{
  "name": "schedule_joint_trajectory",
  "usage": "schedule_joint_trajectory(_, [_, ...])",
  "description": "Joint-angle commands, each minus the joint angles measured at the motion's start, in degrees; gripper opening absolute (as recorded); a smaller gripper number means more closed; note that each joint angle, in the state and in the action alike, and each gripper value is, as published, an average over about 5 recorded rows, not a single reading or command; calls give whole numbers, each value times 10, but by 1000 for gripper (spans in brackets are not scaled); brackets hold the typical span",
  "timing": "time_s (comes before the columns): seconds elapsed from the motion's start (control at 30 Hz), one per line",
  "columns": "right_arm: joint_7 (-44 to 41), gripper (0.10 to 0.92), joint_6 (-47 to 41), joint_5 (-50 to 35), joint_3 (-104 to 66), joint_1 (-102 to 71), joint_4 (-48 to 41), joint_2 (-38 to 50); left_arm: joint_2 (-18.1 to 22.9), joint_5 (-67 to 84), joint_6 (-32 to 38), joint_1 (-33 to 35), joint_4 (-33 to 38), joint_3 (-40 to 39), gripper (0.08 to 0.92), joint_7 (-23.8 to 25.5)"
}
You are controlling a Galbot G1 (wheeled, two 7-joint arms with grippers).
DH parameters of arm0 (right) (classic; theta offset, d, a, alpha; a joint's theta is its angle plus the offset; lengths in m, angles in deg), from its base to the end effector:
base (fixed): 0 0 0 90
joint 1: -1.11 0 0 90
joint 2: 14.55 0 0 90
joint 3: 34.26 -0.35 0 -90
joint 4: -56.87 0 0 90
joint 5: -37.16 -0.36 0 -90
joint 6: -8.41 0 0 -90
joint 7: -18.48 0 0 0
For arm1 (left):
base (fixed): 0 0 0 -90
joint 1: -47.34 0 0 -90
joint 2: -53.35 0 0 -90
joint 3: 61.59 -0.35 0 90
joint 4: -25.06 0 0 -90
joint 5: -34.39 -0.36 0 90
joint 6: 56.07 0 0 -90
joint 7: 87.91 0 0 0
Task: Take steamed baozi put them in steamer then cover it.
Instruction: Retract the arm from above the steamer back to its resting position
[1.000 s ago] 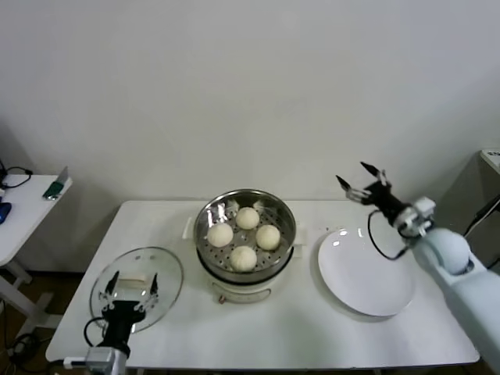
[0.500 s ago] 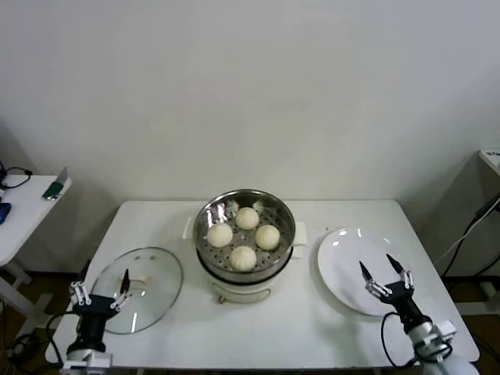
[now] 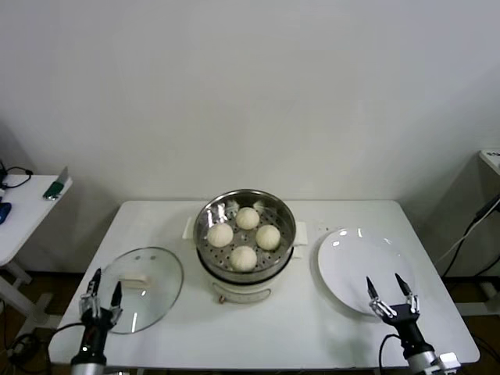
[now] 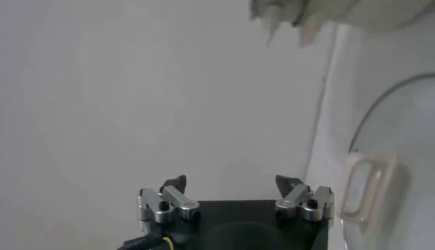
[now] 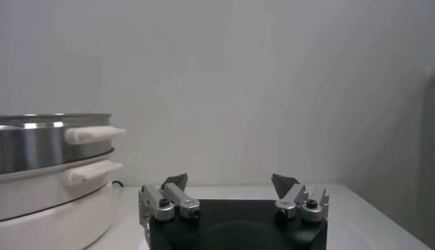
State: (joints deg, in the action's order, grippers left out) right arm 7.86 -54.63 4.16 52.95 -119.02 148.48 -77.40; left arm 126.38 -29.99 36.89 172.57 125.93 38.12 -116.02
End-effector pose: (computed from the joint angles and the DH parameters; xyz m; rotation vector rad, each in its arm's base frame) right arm 0.1631 -0.1707 -0.4351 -0.1760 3.1339 0.1192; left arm 0.1390 0.1394 -0.4072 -0.2385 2.3020 2.1053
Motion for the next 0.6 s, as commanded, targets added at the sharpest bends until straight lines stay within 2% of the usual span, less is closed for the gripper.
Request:
schedule_joint_trajectory(0.03, [4,823,17,-6,-9,-19,-4,-23,-16,-124,45,-57,-145,-6,823,-62])
schedule_joint_trajectory(0.33, [4,823,20,-9,-19,-28,-1,-28,-28,-115,69,-118,-221,-17,823,-50])
schedule_joint_trajectory(0.6, [6,823,29,-10,-27,-40,-1,-33,-35,-112,62,-169,-241,-20,823,-27])
